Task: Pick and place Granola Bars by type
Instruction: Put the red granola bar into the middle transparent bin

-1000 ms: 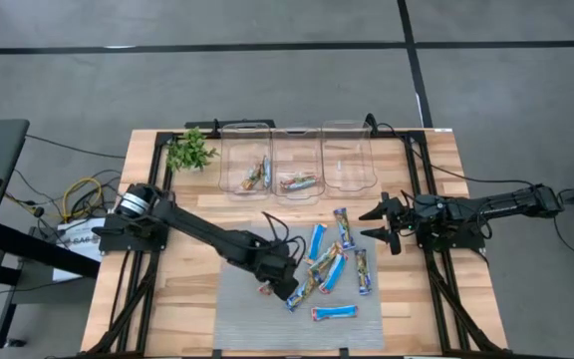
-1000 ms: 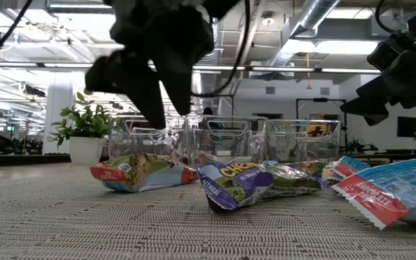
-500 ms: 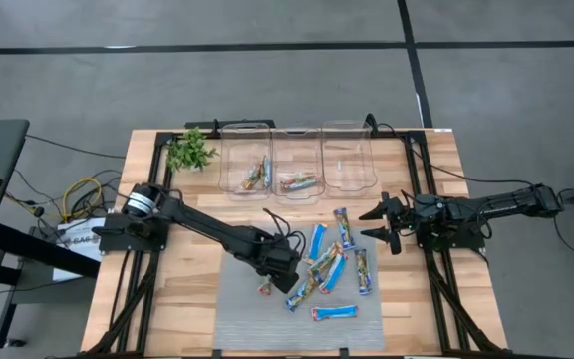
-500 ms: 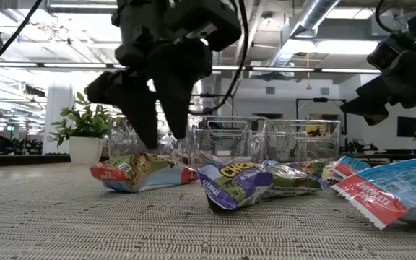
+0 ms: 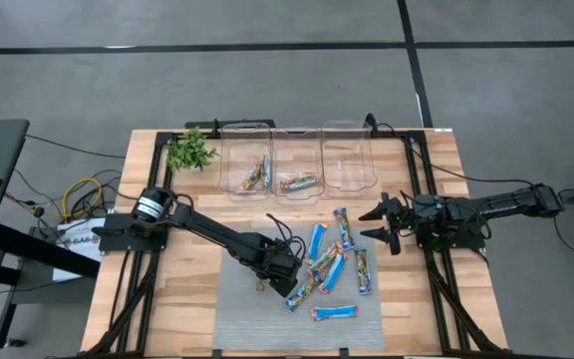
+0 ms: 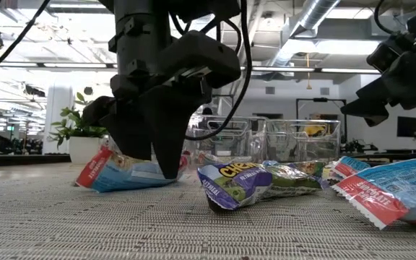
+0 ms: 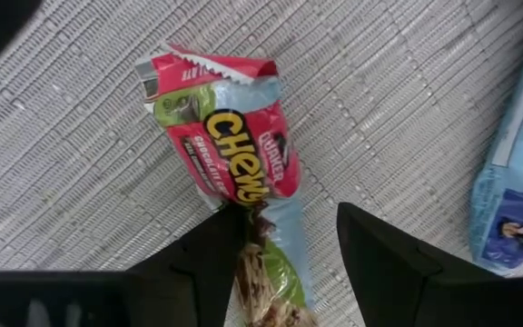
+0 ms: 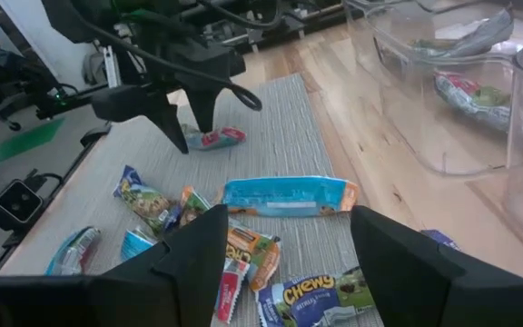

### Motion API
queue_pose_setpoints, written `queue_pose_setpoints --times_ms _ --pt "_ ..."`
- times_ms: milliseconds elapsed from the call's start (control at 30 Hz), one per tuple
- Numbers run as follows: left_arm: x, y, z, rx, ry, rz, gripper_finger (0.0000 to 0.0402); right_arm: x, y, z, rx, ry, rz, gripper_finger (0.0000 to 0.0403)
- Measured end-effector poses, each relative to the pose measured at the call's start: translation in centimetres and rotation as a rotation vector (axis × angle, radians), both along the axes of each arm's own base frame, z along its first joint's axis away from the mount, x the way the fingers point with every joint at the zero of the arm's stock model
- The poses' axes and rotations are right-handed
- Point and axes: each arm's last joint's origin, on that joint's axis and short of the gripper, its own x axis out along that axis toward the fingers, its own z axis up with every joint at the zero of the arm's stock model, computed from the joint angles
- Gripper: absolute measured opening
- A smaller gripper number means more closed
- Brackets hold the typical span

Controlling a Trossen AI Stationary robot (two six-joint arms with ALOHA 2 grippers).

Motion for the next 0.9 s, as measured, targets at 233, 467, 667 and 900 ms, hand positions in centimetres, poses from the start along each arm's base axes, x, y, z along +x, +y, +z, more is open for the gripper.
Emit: queue_pose_setpoints --times_ms 233,467,667,900 --pt "-0.1 0.0 0.0 0.02 -0.001 -0.009 0.0145 0.0 0.0 0.0 0.0 0.001 0.0 0.0225" --pt "-0.1 0.0 -0.1 0.022 -0.001 -0.008 0.0057 0.0 0.0 0.0 0.0 0.001 0.0 0.0225" --pt "0.3 -0.2 0.2 0.007 -0.035 -0.009 0.002 0.0 0.0 0.0 0.0 0.002 0.0 0.0225" --pt "1.7 -0.4 3.4 0.016 -0.197 0.007 0.0038 0.0 0.0 0.0 0.0 0.002 0.0 0.0225"
